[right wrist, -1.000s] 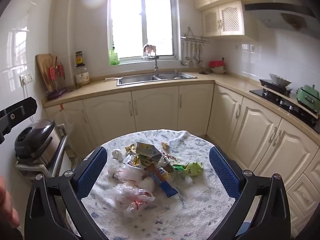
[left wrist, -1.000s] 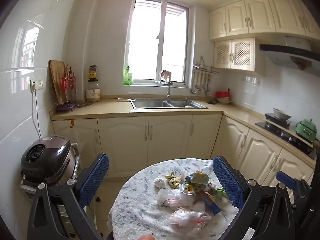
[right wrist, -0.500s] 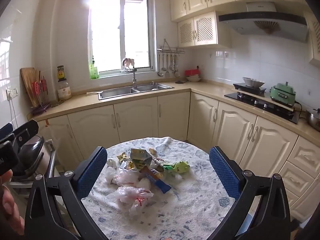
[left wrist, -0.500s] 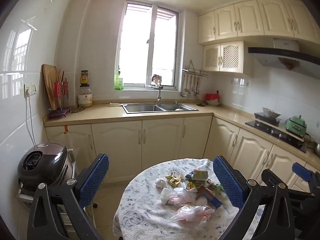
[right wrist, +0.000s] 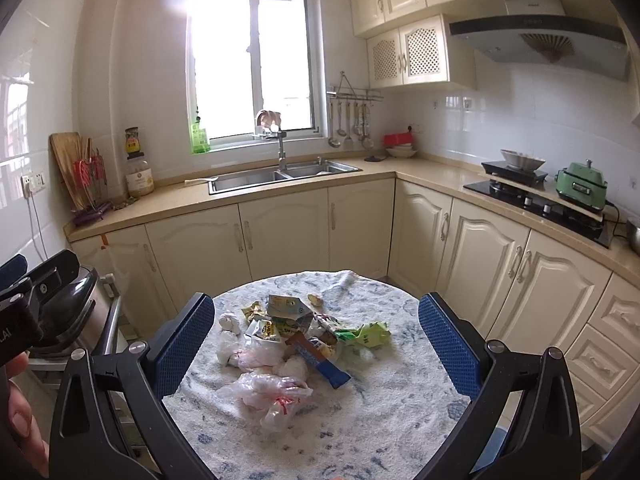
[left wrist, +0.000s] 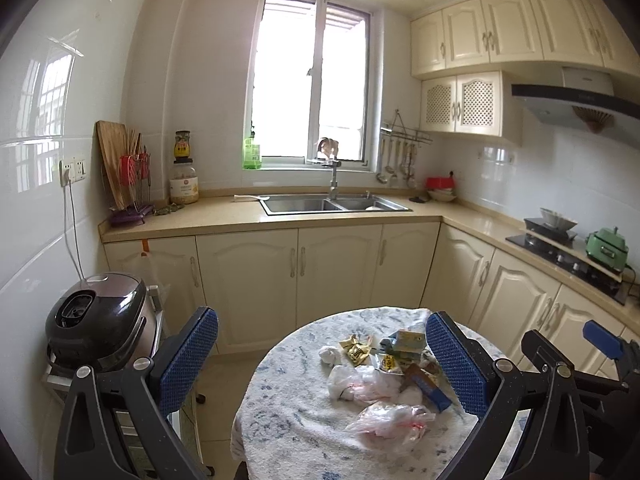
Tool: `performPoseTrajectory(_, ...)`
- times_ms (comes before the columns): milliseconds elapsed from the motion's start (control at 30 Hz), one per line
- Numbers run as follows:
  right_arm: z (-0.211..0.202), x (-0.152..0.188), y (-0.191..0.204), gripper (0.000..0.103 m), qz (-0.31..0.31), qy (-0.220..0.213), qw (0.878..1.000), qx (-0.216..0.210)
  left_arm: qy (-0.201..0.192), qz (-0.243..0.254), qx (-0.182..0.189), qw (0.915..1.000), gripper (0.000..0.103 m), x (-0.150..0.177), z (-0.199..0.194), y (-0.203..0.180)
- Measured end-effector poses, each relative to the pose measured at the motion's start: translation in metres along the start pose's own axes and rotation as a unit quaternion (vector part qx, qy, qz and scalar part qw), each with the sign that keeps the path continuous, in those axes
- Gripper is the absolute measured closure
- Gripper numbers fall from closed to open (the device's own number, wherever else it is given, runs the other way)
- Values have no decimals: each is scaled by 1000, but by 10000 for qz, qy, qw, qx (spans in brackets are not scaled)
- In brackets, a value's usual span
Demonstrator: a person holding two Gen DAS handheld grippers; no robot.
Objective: Collect trash
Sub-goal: 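Move both tools toward the trash pile on the table, then grasp the clear plastic bag with the left tool while the right tool grasps the blue stick package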
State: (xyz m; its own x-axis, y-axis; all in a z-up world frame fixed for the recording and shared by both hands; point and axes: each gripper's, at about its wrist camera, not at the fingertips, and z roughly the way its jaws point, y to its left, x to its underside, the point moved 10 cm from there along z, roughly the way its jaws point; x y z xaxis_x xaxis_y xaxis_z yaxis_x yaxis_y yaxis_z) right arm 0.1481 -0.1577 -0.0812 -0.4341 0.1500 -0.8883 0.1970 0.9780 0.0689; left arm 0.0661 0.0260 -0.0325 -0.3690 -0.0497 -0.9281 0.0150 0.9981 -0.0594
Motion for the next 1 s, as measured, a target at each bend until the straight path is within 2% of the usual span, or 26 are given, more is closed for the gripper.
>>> performPoseTrajectory(333,42,5,-14,0,7,317,9995,-37,273,153,155,9994,1,10,53,-23)
performPoseTrajectory(500,69,16,-27,0,-24,589,9982,48,643,137,308,9974,1,29,97,-28)
performPoseTrajectory(733,111,52,-62,0,203,1175,9925,265,1521,403,518,9862,1,80,169,-48)
performPoseTrajectory(1000,140,87,-71,0,250,1653,9854,320,2101,438,720,9740,1,128,223,-67)
